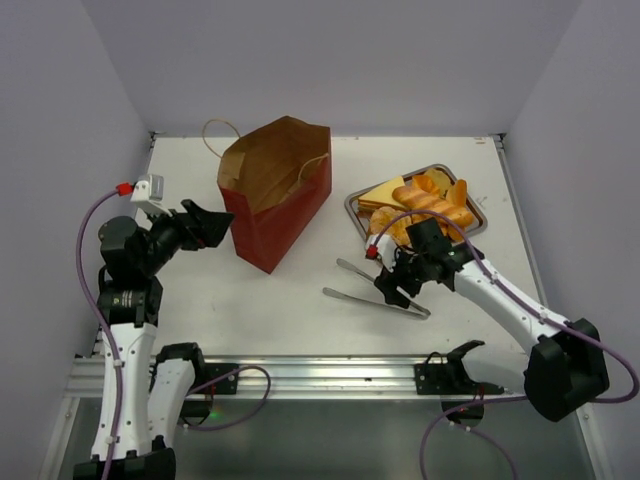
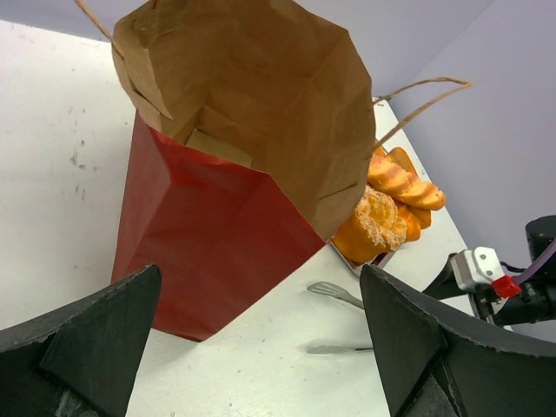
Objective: Take the fake bread out of the paper bag
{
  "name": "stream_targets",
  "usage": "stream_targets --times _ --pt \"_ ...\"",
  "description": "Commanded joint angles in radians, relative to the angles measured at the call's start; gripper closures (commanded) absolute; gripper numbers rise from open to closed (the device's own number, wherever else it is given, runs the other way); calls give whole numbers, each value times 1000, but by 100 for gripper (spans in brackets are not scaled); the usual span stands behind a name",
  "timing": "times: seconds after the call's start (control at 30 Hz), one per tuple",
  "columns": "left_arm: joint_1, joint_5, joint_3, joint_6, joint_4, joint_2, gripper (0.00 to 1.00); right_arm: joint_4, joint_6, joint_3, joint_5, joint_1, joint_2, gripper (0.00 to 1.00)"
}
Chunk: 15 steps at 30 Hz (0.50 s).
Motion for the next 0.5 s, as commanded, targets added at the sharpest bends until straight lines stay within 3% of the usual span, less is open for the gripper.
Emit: stream_targets --times 0.0,0.03,0.17,0.33,0.47 --pt "-16 24 9 33 -26 -22 0 -53 -27 59 24 4 -109 28" --pt "-19 22 12 34 -33 -22 1 -55 6 96 42 4 -132 27" --pt "-35 -4 29 48 -76 -22 1 -43 172 225 191 1 -227 1" --pt "-46 -82 30 104 -151 -34 0 30 427 303 476 -1 -255 1" --pt "-55 -122 33 131 -188 -39 1 77 378 290 531 -2 -299 1"
